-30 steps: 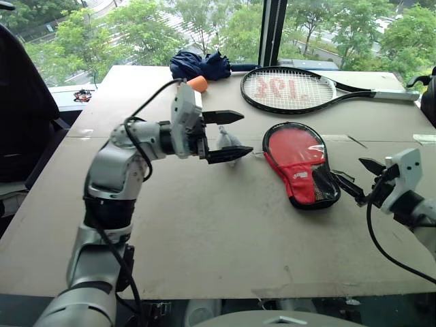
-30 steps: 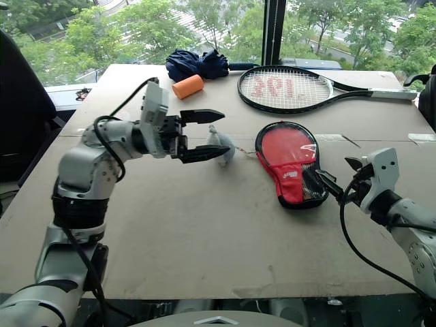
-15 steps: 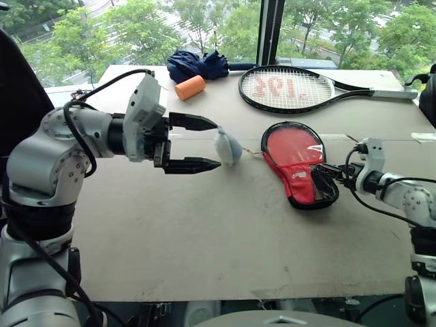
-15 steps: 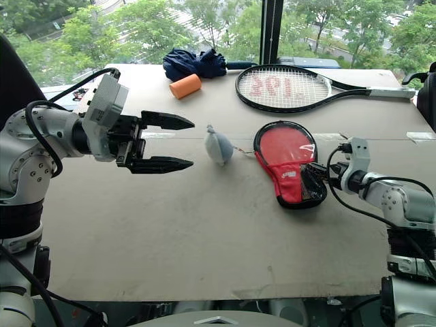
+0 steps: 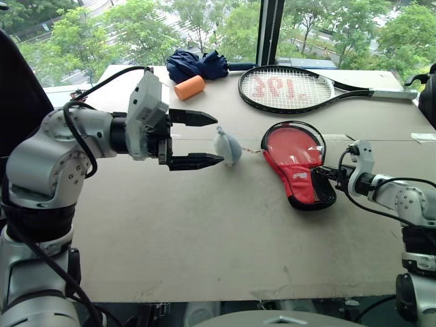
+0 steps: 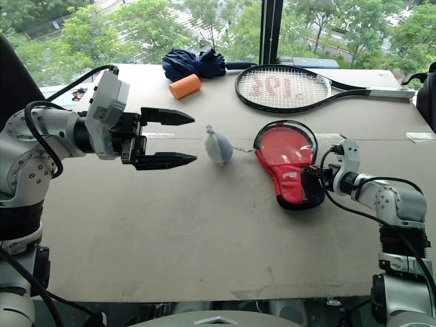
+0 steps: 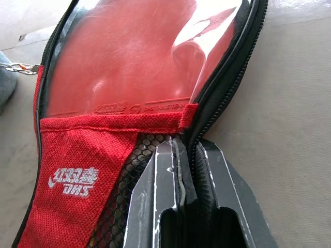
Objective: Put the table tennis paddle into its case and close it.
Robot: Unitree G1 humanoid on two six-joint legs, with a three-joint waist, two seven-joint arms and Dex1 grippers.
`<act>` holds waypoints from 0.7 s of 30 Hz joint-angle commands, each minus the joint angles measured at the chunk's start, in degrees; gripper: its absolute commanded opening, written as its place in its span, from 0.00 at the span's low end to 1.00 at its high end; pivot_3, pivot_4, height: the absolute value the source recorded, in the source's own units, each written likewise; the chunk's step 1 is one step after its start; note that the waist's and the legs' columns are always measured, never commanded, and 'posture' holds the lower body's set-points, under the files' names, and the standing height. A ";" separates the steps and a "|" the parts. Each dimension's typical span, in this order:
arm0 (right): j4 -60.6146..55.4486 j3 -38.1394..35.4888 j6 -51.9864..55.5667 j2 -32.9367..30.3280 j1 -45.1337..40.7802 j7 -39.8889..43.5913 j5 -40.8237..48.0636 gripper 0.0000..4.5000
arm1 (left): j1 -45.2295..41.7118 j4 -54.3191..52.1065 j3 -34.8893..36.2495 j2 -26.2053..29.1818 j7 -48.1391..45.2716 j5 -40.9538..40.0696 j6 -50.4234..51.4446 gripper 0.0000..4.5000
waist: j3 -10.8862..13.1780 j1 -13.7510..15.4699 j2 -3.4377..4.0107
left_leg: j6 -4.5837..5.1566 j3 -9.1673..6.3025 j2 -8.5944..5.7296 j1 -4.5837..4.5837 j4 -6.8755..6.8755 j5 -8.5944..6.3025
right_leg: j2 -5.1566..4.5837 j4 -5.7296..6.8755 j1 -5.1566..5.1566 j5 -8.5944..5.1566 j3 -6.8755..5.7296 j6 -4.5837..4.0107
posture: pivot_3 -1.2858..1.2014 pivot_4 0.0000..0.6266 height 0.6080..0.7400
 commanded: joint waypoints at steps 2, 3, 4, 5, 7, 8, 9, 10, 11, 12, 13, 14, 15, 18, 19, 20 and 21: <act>-4.41 -0.01 3.06 1.75 1.89 -0.21 1.91 0.01 | -0.93 -1.19 1.59 0.78 0.29 -0.52 -0.68 1.00 | 0.00 -0.09 0.00 | 0.00 0.01 0.00 0.01 0.00 0.00 | 0.00 0.00 0.00 0.00 0.01 0.00 | 0.52 0.24 1.00; -5.28 -0.07 3.72 2.05 2.21 -0.34 2.22 0.01 | -0.95 -1.18 1.55 0.80 0.28 -0.53 -0.69 1.00 | 0.00 -0.09 0.00 | 0.00 0.01 0.01 0.02 0.00 0.00 | 0.01 0.01 0.00 0.00 0.01 0.00 | 0.52 0.24 1.00; -6.71 0.18 4.37 2.37 2.82 -0.57 2.53 0.01 | -0.97 -1.15 1.53 0.80 0.24 -0.55 -0.70 1.00 | 0.00 -0.09 0.00 | 0.00 0.01 0.01 0.03 0.00 0.00 | 0.01 0.01 0.00 0.00 0.01 0.00 | 0.52 0.24 1.00; -8.19 0.34 5.20 2.83 3.43 -1.07 2.87 0.01 | -0.98 -1.10 1.48 0.80 0.22 -0.52 -0.72 1.00 | 0.00 -0.08 0.00 | 0.00 0.01 0.01 0.03 0.00 0.00 | 0.01 0.01 0.00 0.00 0.01 0.00 | 0.52 0.24 1.00; -11.53 0.62 7.11 3.95 4.75 -1.91 3.82 0.01 | -0.89 -1.00 1.42 0.85 0.11 -0.47 -0.77 1.00 | 0.00 -0.08 0.00 | 0.00 0.00 0.01 0.03 0.00 0.00 | 0.02 0.01 0.00 0.00 0.01 0.00 | 0.52 0.24 1.00; -13.15 0.06 8.53 5.35 5.26 -3.74 4.15 0.01 | -0.70 -0.94 1.41 0.94 0.00 -0.42 -0.77 1.00 | 0.00 -0.08 0.00 | 0.00 0.00 0.01 0.03 0.00 0.00 | 0.02 0.01 0.00 0.00 0.01 0.00 | 0.52 0.24 1.00; -14.40 -0.45 9.65 6.53 5.64 -5.42 4.30 0.01 | -0.50 -0.87 1.40 1.04 -0.11 -0.34 -0.82 1.00 | 0.00 -0.10 -0.01 | 0.00 0.01 0.01 0.03 0.00 0.00 | 0.02 0.01 0.00 0.00 0.02 0.00 | 0.52 0.24 1.00; -16.41 -0.89 10.93 7.91 6.40 -7.37 4.44 0.01 | -0.19 -0.86 1.45 1.25 -0.25 -0.23 -0.87 1.00 | 0.00 -0.13 -0.01 | 0.00 -0.01 0.02 0.03 -0.01 0.00 | 0.03 0.01 0.00 0.00 0.01 0.00 | 0.52 0.24 1.00; -17.84 -1.23 11.84 8.86 6.90 -8.67 4.47 0.01 | 0.02 -0.87 1.49 1.40 -0.34 -0.16 -0.90 1.00 | 0.00 -0.13 0.00 | 0.00 -0.01 0.04 0.03 0.00 0.00 | 0.04 0.01 0.00 0.00 0.02 0.00 | 0.52 0.24 1.00; -19.52 -2.65 13.45 11.01 7.47 -11.53 4.46 0.01 | 0.30 -0.83 1.72 1.62 -0.38 -0.22 -0.76 1.00 | -0.01 -0.13 -0.02 | 0.00 -0.01 0.04 0.03 -0.01 0.00 | 0.04 0.01 -0.01 0.00 0.02 0.00 | 0.52 0.24 1.00; -21.35 -4.05 15.12 13.17 8.06 -14.31 4.39 0.01 | 0.67 -0.83 1.99 1.94 -0.46 -0.27 -0.71 1.00 | -0.03 -0.12 -0.04 | 0.00 -0.03 0.04 0.03 -0.02 0.00 | 0.04 0.02 -0.02 -0.01 0.00 0.00 | 0.52 0.24 1.00; -23.57 -5.52 16.79 15.70 8.70 -17.57 3.80 0.01 | 1.16 -0.76 2.22 2.34 -0.59 -0.18 -0.85 1.00 | -0.03 -0.11 -0.02 | 0.00 -0.05 0.06 0.03 -0.03 0.00 | 0.06 0.03 -0.02 -0.01 -0.01 0.00 | 0.52 0.24 1.00; -25.95 -7.74 18.24 19.22 9.22 -21.55 2.99 0.01 | 1.68 -0.70 2.42 2.78 -0.72 -0.04 -1.06 1.00 | -0.03 -0.11 -0.02 | 0.00 -0.06 0.07 0.04 -0.04 0.00 | 0.06 0.03 -0.03 -0.01 -0.01 0.00 | 0.52 0.24 1.00; -32.32 -12.57 22.83 26.81 10.25 -28.44 1.92 0.01 | 2.34 -0.64 2.76 3.31 -0.67 -0.10 -1.32 1.00 | -0.02 -0.07 -0.01 | 0.00 -0.09 0.08 0.03 -0.09 0.00 | 0.07 0.04 -0.06 -0.01 -0.05 0.00 | 0.52 0.24 1.00; -34.28 -13.61 24.28 28.71 10.55 -29.89 1.65 0.01 | 2.45 -0.65 2.90 3.39 -0.61 -0.26 -1.28 1.00 | -0.02 0.02 0.00 | 0.00 -0.09 0.08 0.02 -0.10 0.00 | 0.06 0.04 -0.07 -0.01 -0.05 -0.01 | 0.52 0.24 1.00; -37.21 -14.09 25.92 30.34 11.37 -30.97 1.40 0.01 | 2.54 -0.66 2.95 3.46 -0.62 -0.35 -1.27 1.00 | -0.01 0.07 0.02 | 0.00 -0.11 0.08 0.01 -0.10 0.00 | 0.06 0.04 -0.07 -0.02 -0.07 -0.01 | 0.52 0.24 1.00; -39.89 -14.88 27.99 32.18 11.90 -31.78 1.18 0.01 | 2.58 -0.63 2.98 3.50 -0.70 -0.50 -1.21 1.00 | 0.00 0.12 0.03 | -0.01 -0.11 0.08 0.00 -0.10 0.00 | 0.05 0.02 -0.08 -0.02 -0.07 -0.02 | 0.52 0.24 1.00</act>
